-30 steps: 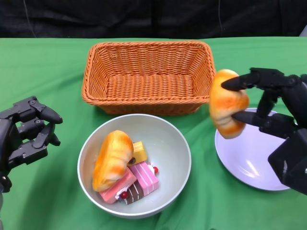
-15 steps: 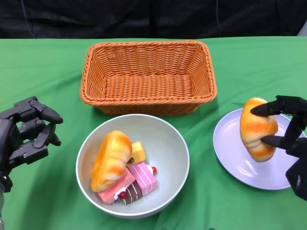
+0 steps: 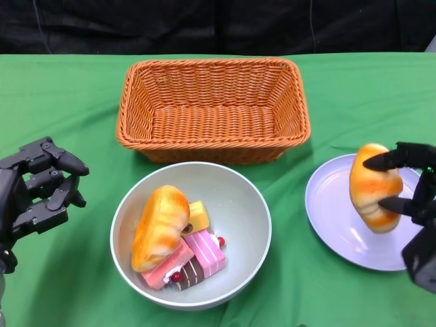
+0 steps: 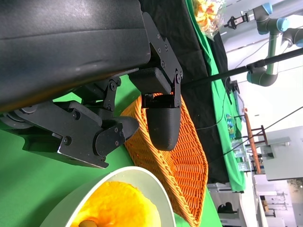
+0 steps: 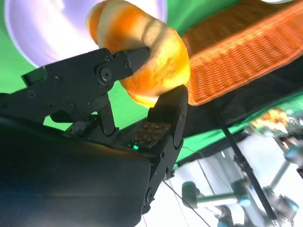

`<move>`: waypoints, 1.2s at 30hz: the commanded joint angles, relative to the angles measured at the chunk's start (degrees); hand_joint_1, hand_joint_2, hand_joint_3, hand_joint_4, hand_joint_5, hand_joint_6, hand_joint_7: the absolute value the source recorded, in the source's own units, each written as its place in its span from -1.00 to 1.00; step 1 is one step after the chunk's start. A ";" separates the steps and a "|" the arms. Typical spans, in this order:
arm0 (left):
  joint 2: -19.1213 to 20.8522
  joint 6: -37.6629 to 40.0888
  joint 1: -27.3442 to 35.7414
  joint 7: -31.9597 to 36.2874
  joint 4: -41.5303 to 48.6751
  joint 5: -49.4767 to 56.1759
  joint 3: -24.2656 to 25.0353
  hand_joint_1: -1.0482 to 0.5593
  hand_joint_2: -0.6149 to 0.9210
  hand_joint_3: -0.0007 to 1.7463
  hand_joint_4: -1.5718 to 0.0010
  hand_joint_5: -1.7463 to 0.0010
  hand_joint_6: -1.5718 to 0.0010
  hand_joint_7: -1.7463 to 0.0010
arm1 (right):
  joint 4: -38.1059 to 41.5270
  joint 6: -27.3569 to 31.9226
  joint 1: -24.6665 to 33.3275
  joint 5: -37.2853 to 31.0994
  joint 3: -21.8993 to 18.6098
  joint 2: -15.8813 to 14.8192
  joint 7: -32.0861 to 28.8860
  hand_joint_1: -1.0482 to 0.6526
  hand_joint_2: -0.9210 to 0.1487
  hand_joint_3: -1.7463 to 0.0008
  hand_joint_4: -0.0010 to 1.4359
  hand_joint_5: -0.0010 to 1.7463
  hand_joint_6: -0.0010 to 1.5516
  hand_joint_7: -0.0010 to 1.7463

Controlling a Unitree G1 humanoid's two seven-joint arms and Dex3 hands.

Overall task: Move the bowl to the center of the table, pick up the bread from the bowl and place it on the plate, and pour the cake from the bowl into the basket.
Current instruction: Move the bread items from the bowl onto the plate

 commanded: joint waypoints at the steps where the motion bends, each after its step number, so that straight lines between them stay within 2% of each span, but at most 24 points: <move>1: 1.36 -0.55 -0.64 0.11 0.39 -0.06 0.41 0.34 0.77 -0.07 0.12 -0.82 0.09 -0.47 | 3.32 -1.20 -2.29 -2.76 1.92 -1.75 -1.68 0.14 -0.99 0.93 0.24 0.46 0.32 -0.39; 3: 1.52 -0.67 -0.60 -0.04 0.49 -0.12 0.49 0.35 0.77 -0.07 0.13 -0.82 0.09 -0.47 | 6.09 -1.87 -3.91 -4.24 3.44 -2.05 -2.18 0.15 -1.00 0.94 0.24 0.38 0.36 -0.54; 6: 1.69 -0.57 -0.53 0.23 0.45 0.13 0.42 0.34 0.77 -0.07 0.14 -0.82 0.10 -0.47 | 8.25 -2.71 -5.08 -5.20 4.46 -2.23 -3.20 0.17 -1.00 0.96 0.23 0.39 0.42 -0.68; 13: 1.73 -0.57 -0.52 0.29 0.45 0.11 0.35 0.34 0.77 -0.07 0.14 -0.83 0.10 -0.47 | 8.93 -3.10 -5.37 -5.14 4.80 -2.52 -3.83 0.17 -1.00 0.96 0.23 0.39 0.46 -0.74; 16: 1.74 -0.38 -0.39 0.19 0.28 -0.18 0.52 0.33 0.76 -0.07 0.13 -0.83 0.10 -0.48 | 16.72 -3.31 -10.13 -9.16 9.06 -2.02 -5.78 0.11 -0.99 0.98 0.24 0.31 0.48 -0.82; 20: 1.75 -0.51 -0.15 0.36 0.00 -0.02 0.44 0.33 0.75 -0.06 0.13 -0.83 0.10 -0.49 | 20.65 -2.42 -12.70 -11.28 11.60 -1.92 -6.86 0.08 -0.99 0.99 0.22 0.32 0.50 -0.87; 21: 1.73 -0.66 0.00 0.42 -0.16 0.09 0.40 0.32 0.74 -0.05 0.13 -0.83 0.10 -0.49 | 21.46 -1.66 -13.37 -12.15 12.43 -1.88 -6.79 0.06 -0.98 1.00 0.28 0.08 0.47 -0.91; 22: 1.67 -0.69 0.06 0.27 -0.24 -0.04 0.40 0.32 0.74 -0.05 0.14 -0.83 0.10 -0.49 | 22.27 -0.87 -14.06 -13.10 13.29 -1.87 -6.59 0.05 -0.98 1.00 0.32 -0.04 0.46 -0.93; 25: 1.58 -0.62 0.06 0.02 -0.24 -0.31 0.43 0.33 0.74 -0.04 0.15 -0.84 0.11 -0.49 | 23.13 0.09 -14.86 -13.85 14.44 -2.05 -6.64 0.03 -0.99 1.00 0.37 -0.15 0.46 -0.96; 27: 1.54 -0.66 0.16 0.21 -0.44 -0.11 0.32 0.33 0.74 -0.03 0.15 -0.85 0.11 -0.50 | 23.34 1.52 -15.21 -14.07 15.08 -2.06 -5.37 0.02 -1.00 0.99 0.34 -0.12 0.44 -0.98; 30: 1.40 -0.71 0.15 0.05 -0.49 -0.32 0.35 0.34 0.74 -0.02 0.15 -0.84 0.11 -0.51 | 22.93 3.18 -15.46 -14.01 15.95 -2.51 -3.51 0.01 -0.99 1.00 0.19 0.08 0.39 -0.99; 33: 1.50 -1.04 0.09 0.08 -0.23 -0.09 0.29 0.34 0.74 -0.02 0.15 -0.84 0.11 -0.51 | 20.95 5.51 -15.39 -14.67 16.90 -3.61 0.45 -0.02 -0.98 1.00 0.05 0.20 0.23 -1.00; 36: 1.32 -0.85 0.02 -0.21 -0.22 -0.51 0.36 0.34 0.74 -0.02 0.13 -0.84 0.10 -0.50 | 17.09 10.26 -14.94 -15.06 17.25 -3.98 6.50 -0.06 -0.97 1.00 -0.12 0.21 0.03 -1.00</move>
